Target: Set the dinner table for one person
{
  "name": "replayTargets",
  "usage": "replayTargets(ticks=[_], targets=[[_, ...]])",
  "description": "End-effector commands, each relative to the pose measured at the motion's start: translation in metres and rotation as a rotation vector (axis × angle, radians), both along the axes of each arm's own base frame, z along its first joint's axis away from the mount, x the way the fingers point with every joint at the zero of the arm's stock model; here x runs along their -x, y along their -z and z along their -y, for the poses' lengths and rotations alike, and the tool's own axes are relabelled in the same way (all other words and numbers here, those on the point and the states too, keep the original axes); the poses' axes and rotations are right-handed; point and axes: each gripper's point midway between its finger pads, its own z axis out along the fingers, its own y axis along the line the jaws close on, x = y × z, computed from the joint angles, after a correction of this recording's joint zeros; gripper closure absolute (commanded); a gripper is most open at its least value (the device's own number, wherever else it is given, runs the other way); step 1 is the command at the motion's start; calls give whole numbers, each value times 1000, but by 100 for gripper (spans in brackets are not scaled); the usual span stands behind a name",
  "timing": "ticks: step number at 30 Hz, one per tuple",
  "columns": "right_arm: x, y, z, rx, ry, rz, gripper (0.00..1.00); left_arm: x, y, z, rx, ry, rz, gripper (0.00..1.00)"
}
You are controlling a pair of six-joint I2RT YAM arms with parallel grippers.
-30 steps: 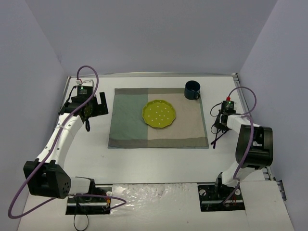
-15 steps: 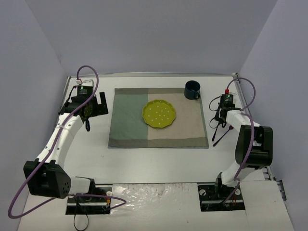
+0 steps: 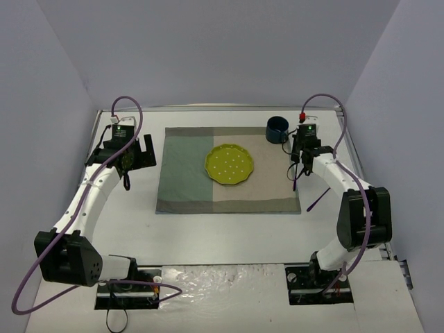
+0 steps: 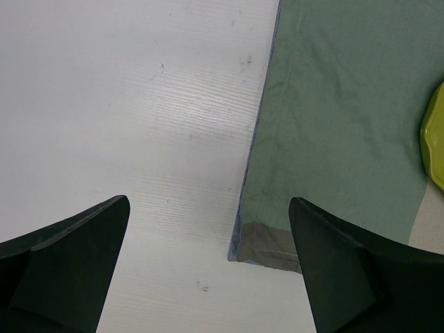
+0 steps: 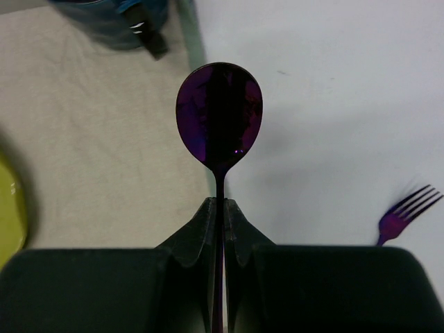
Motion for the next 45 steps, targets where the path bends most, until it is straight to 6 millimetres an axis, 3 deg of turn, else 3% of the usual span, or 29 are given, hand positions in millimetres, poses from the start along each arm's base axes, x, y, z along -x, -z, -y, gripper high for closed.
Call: replayTargets(ticks=[1,8,16,27,45], targets=[[-11,-7,-37,8,-105,-6,100,-8,-18,-4,-6,-14,69,3],[-14,29,-69,50,-176,-121,100,-8,-17,-7,-19,-21,66,3],[-19,58,-84,54,-175,-176,100,-9,-15,-8,-28,-26,59,3],[-23,65,-80,52,-141,-192,100,-9,-13,-8,-30,-26,54,3],[-21,69,-58,47,-107,-213,100,-9,-14,-9,-34,-27,55,3]])
